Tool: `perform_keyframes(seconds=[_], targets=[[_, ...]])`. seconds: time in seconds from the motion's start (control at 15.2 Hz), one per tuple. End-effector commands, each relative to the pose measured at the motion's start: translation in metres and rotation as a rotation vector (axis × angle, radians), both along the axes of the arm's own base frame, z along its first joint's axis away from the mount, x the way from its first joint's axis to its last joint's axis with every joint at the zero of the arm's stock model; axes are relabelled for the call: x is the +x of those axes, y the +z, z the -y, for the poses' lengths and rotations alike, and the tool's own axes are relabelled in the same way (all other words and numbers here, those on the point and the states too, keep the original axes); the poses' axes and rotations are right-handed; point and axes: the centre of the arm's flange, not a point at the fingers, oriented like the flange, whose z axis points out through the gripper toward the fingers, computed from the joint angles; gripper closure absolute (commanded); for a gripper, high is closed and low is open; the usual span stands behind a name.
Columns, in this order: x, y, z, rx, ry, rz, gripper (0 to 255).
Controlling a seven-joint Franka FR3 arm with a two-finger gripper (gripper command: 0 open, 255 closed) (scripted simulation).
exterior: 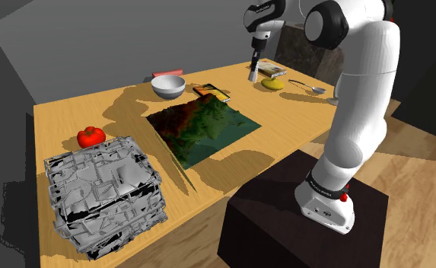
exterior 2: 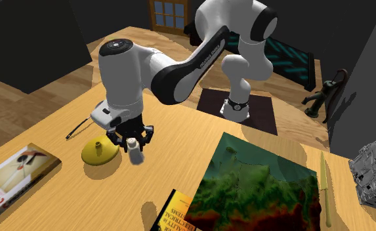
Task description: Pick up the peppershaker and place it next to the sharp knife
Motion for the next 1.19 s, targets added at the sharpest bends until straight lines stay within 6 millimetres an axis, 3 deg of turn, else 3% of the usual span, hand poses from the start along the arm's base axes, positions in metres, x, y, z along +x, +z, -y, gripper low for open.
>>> perform_keyframes(seconds=[0.0,0.92,1.12], targets=[[0.000,0.011,-0.001,0.000,0.000,0.000,255],[0.000,0.080,-0.001,0.000,0.000,0.000,255],[-0.012,0.081,-0.039,0.000,0.000,0.000,255]])
